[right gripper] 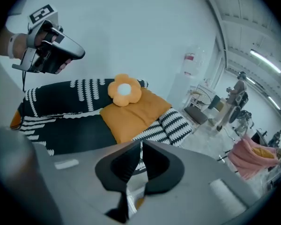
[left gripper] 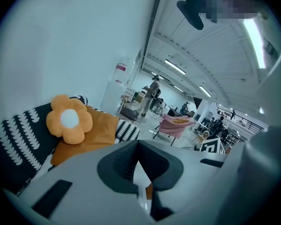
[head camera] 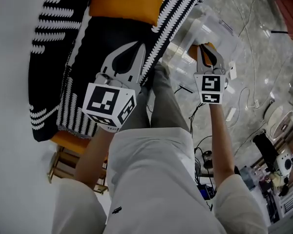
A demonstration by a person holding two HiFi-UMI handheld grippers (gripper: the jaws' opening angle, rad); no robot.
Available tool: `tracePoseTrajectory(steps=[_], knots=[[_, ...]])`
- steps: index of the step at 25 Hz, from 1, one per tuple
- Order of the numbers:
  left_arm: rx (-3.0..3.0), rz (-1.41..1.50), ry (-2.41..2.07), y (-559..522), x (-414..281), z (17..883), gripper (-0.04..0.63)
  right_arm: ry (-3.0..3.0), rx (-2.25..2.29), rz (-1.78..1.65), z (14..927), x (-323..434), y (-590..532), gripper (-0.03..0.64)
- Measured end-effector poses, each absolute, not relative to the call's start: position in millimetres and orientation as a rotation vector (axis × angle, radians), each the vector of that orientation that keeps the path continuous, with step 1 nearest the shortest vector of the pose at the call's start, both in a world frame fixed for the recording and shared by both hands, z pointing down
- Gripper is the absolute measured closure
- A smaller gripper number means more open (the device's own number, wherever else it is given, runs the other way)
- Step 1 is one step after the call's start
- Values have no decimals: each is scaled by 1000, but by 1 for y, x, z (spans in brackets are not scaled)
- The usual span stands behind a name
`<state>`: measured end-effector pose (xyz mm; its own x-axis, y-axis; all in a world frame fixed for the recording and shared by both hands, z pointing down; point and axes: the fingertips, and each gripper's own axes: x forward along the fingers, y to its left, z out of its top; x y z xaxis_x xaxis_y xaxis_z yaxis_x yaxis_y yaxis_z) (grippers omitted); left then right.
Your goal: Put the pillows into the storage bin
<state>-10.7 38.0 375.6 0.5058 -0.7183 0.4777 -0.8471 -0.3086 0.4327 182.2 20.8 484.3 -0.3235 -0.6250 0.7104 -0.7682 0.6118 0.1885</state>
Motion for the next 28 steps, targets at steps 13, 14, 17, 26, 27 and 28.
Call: tracePoseTrajectory(steps=[13, 14, 17, 26, 27, 28], knots=[[1948, 138, -1456, 46, -102, 381, 586, -2324, 758, 166, 468, 7, -21, 439], [1941, 130, -1464, 46, -109, 382, 586, -2337, 746, 163, 468, -5, -26, 432], [1922, 112, -1477, 47, -129, 387, 586, -2360, 722, 158, 468, -36, -40, 424], [1863, 108, -1529, 38, -179, 398, 586, -2372, 642, 163, 487, -105, -87, 399], [1852, 111, -1535, 34, -183, 401, 586, -2372, 638, 173, 491, -110, -94, 394], [1837, 112, -1544, 28, -186, 404, 586, -2373, 632, 184, 495, -114, -102, 392]])
